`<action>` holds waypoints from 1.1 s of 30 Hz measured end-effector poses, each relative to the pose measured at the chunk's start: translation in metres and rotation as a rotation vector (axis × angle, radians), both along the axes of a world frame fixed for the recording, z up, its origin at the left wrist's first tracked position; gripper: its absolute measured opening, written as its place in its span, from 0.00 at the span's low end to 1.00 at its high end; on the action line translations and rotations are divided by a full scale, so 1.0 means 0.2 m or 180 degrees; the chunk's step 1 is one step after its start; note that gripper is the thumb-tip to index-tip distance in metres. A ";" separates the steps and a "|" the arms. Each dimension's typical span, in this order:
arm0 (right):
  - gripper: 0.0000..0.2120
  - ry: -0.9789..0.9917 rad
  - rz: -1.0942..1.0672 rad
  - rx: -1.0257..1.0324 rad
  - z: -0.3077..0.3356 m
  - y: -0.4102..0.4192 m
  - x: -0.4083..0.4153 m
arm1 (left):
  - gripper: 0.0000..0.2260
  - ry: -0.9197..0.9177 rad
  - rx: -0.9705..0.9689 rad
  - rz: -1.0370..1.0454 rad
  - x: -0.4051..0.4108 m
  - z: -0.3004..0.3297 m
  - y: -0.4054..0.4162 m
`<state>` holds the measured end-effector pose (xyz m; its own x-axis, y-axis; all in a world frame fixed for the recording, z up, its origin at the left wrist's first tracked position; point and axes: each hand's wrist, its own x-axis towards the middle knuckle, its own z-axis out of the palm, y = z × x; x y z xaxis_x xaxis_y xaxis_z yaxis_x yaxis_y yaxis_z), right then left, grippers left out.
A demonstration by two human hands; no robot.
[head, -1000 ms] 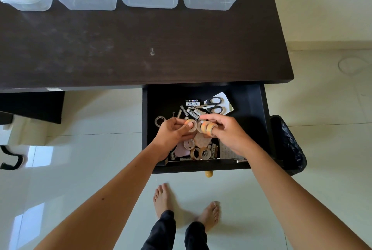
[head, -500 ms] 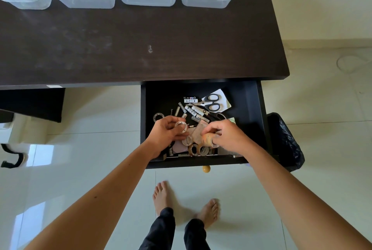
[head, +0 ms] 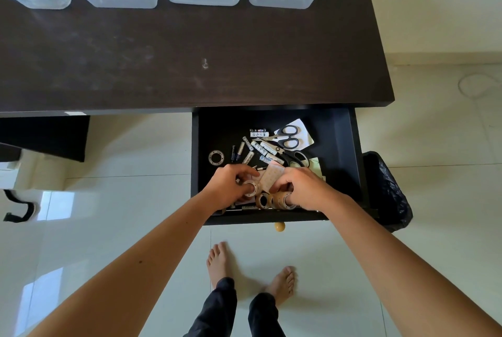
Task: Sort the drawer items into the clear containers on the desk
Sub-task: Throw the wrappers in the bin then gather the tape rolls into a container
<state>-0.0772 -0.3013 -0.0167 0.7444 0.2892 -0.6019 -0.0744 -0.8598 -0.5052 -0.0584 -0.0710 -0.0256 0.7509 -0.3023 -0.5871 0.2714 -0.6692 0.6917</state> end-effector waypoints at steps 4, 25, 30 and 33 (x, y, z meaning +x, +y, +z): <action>0.17 0.0102 -0.0088 0.0053 0.01 -0.01 0.00 | 0.18 -0.0187 0.0142 -0.0241 0.00 0.00 -0.01; 0.21 0.0378 -0.1057 0.0808 0.08 -0.03 0.03 | 0.11 -0.0073 -0.0276 0.0477 -0.01 0.03 0.02; 0.21 0.0343 -0.1213 0.1127 0.12 0.00 0.07 | 0.11 0.0227 -0.0692 0.0881 0.00 0.03 0.03; 0.19 0.0385 -0.1360 0.1278 0.14 0.04 0.09 | 0.11 0.0597 -0.1147 0.1316 0.00 0.05 0.02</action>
<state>-0.0587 -0.2941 0.0110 0.7779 0.2016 -0.5952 -0.4489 -0.4846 -0.7507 -0.0582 -0.0671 -0.0151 0.7421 -0.2116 -0.6360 0.6002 -0.2125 0.7711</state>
